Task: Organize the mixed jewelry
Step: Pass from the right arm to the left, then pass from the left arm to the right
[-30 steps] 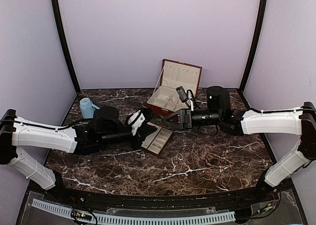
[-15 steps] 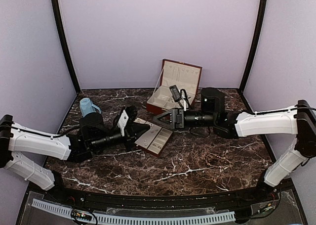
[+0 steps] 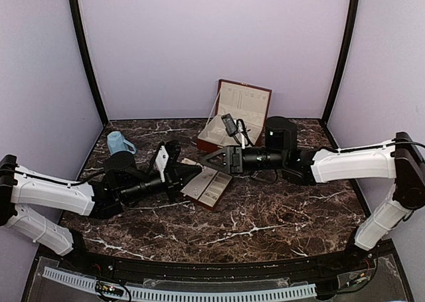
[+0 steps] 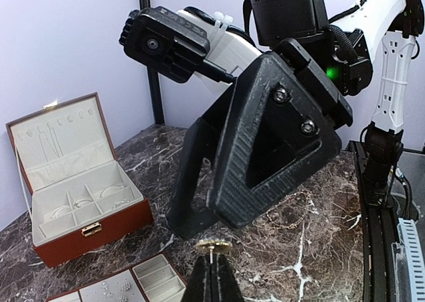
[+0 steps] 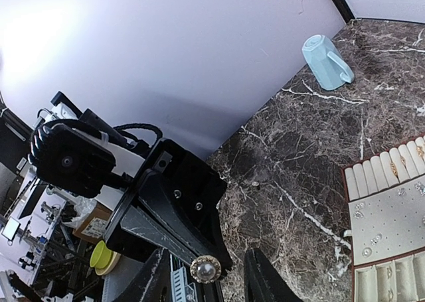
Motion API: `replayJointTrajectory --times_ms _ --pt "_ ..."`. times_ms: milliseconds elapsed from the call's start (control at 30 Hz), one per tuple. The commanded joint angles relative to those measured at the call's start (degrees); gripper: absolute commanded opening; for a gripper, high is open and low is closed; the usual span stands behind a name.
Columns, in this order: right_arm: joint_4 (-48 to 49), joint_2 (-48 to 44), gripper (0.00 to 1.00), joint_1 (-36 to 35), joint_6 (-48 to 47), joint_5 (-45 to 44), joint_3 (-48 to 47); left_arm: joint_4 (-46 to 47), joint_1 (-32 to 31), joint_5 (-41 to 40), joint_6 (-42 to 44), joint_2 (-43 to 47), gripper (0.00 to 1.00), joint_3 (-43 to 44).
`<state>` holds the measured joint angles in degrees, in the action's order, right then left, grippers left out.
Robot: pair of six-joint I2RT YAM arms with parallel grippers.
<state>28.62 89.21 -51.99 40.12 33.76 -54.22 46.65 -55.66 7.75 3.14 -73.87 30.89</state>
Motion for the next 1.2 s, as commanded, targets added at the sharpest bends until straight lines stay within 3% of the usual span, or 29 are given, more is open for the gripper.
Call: replayJointTrajectory --times_ms 0,300,1033,1100,1167 --pt "0.36 1.05 0.38 -0.75 -1.67 1.03 -2.07 2.19 0.09 0.93 -0.9 1.86 0.0 -0.57" --pt "-0.4 1.69 0.36 -1.08 -2.43 1.91 -2.56 2.39 0.11 1.01 -1.19 1.84 0.0 -0.62" --pt "1.67 -0.4 0.12 -1.11 -2.93 0.71 -0.91 1.66 0.11 0.32 -1.16 1.64 0.0 -0.82" --pt "1.19 -0.72 0.12 -1.02 -3.22 0.02 -0.88 1.08 0.11 0.03 -1.13 1.6 0.06 -0.65" --pt "-0.37 -1.02 0.11 -0.86 -4.36 -1.06 -1.32 -0.1 0.11 -0.35 -0.7 1.8 0.32 -0.5"
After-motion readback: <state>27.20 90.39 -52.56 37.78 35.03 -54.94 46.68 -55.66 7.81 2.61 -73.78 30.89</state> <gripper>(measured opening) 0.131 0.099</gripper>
